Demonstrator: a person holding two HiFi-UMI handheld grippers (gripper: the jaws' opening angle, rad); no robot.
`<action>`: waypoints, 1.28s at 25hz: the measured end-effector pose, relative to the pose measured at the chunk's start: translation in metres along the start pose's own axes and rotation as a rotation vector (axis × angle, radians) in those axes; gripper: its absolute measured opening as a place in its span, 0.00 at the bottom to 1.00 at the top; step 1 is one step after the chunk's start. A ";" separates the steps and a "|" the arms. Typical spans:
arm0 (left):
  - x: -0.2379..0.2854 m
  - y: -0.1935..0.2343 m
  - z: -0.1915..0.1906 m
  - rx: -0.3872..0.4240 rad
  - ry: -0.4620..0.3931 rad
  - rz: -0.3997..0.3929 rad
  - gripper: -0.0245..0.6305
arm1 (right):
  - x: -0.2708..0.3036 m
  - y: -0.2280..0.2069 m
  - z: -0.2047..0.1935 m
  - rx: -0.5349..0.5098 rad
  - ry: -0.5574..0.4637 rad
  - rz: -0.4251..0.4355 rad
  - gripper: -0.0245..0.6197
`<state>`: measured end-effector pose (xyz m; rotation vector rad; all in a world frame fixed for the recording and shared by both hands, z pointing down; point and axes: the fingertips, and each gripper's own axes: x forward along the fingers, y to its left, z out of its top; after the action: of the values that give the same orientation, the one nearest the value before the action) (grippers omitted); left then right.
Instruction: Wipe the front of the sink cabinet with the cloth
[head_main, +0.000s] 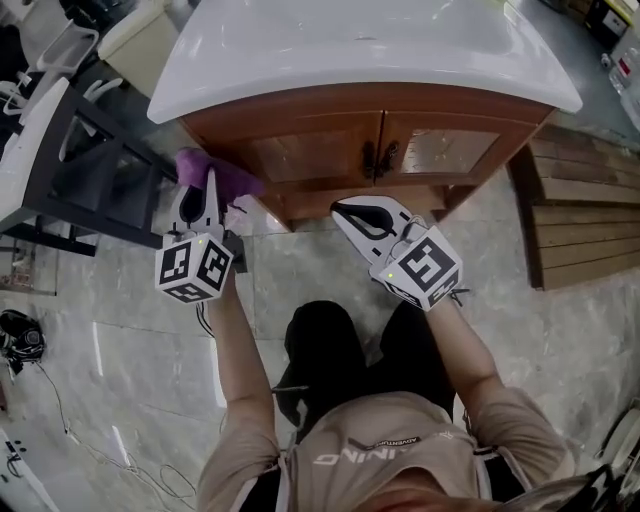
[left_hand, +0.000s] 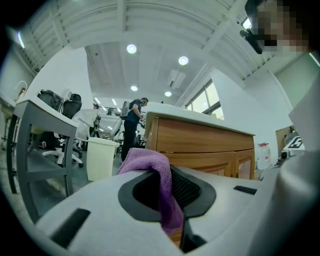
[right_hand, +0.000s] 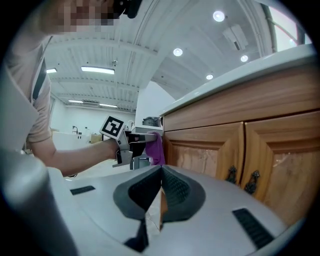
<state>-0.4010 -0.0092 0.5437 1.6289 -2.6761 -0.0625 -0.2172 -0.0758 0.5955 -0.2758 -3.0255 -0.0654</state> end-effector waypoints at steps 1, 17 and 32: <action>0.004 0.000 0.000 0.007 0.004 -0.002 0.09 | -0.004 0.000 -0.002 0.004 0.001 -0.004 0.06; 0.045 -0.038 -0.003 0.052 0.011 -0.002 0.09 | -0.073 -0.035 -0.027 0.038 0.023 -0.141 0.06; 0.079 -0.188 0.004 0.081 -0.002 -0.249 0.09 | -0.139 -0.071 -0.053 0.088 0.031 -0.289 0.06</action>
<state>-0.2705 -0.1659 0.5315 1.9781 -2.4917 0.0437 -0.0890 -0.1731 0.6315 0.1687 -3.0029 0.0405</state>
